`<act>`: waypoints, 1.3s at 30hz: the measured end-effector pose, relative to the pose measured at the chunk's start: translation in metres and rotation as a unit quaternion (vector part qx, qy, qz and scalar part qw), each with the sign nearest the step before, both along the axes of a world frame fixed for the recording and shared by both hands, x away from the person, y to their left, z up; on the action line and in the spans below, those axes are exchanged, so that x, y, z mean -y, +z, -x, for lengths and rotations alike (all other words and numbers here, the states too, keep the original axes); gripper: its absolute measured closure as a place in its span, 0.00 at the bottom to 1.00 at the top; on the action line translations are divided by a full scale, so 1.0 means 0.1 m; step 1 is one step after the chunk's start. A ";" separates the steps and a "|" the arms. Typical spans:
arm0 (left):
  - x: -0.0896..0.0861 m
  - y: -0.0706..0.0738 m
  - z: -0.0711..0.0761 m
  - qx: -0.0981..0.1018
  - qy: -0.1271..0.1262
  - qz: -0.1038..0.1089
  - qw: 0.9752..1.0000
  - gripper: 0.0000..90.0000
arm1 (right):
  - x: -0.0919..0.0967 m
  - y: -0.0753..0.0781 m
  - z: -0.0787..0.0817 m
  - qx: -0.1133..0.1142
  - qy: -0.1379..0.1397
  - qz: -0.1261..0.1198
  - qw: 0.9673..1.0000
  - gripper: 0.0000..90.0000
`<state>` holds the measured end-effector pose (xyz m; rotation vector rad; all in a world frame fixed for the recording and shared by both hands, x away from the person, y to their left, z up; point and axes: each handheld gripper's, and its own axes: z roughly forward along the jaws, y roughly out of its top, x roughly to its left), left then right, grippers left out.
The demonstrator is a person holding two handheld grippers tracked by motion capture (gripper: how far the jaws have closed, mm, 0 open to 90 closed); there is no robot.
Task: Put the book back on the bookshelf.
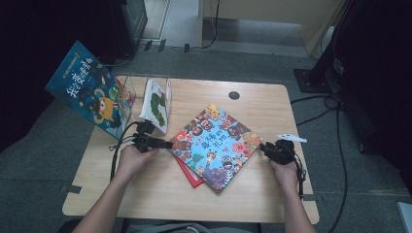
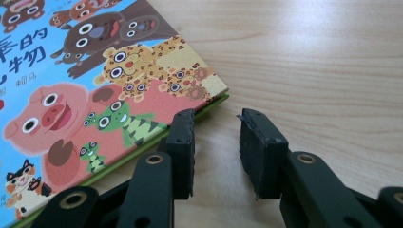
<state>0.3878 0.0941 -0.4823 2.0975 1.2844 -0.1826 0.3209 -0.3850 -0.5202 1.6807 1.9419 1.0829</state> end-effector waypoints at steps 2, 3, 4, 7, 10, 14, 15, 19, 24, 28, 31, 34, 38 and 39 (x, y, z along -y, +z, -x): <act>0.02 -0.02 -0.02 -0.001 -0.001 0.006 1.000 0.53 | 0.00 0.00 -0.03 -0.002 0.000 -0.005 1.000 0.74; 0.02 -0.02 -0.02 -0.001 -0.001 0.006 1.000 0.53 | 0.00 0.00 -0.03 -0.002 0.000 -0.005 1.000 0.74; 0.04 -0.03 -0.02 -0.003 -0.005 0.007 1.000 0.53 | 0.00 0.01 -0.04 -0.007 0.000 -0.004 1.000 0.74; 0.09 -0.04 -0.02 -0.003 -0.008 -0.007 1.000 0.54 | -0.03 0.02 -0.01 -0.012 0.008 -0.001 1.000 0.74; 0.09 -0.02 -0.01 -0.007 -0.010 -0.012 1.000 0.57 | -0.05 0.03 0.00 -0.014 0.017 0.003 1.000 0.75; 0.12 -0.01 0.07 -0.009 -0.027 -0.024 0.999 0.59 | -0.08 0.05 0.02 -0.012 0.024 0.002 1.000 0.75; 0.12 -0.01 0.09 -0.010 -0.031 -0.027 0.999 0.60 | -0.09 0.05 0.03 -0.011 0.026 -0.003 1.000 0.75; 0.16 0.00 0.19 -0.018 -0.041 -0.027 0.999 0.60 | -0.11 0.08 0.04 -0.009 0.038 -0.008 0.999 0.79; 0.19 0.00 0.28 -0.024 -0.051 -0.025 0.998 0.60 | -0.08 0.08 0.03 -0.015 0.040 -0.030 0.999 0.79; 0.22 0.02 0.39 -0.030 -0.058 -0.003 0.998 0.61 | -0.08 0.08 0.02 -0.015 0.048 -0.032 0.998 0.83; 0.23 0.03 0.43 -0.030 -0.065 -0.004 0.997 0.60 | -0.09 0.08 0.01 -0.014 0.051 -0.030 0.998 0.85; 0.25 0.04 0.47 -0.032 -0.068 -0.005 0.997 0.59 | -0.10 0.09 -0.01 -0.014 0.053 -0.029 0.998 0.86; 0.25 0.04 0.52 -0.038 -0.071 0.001 0.997 0.59 | -0.11 0.09 -0.04 -0.015 0.054 -0.029 0.998 0.87; 0.26 0.04 0.54 -0.040 -0.074 0.001 0.996 0.59 | -0.12 0.09 -0.05 -0.013 0.056 -0.028 0.998 0.87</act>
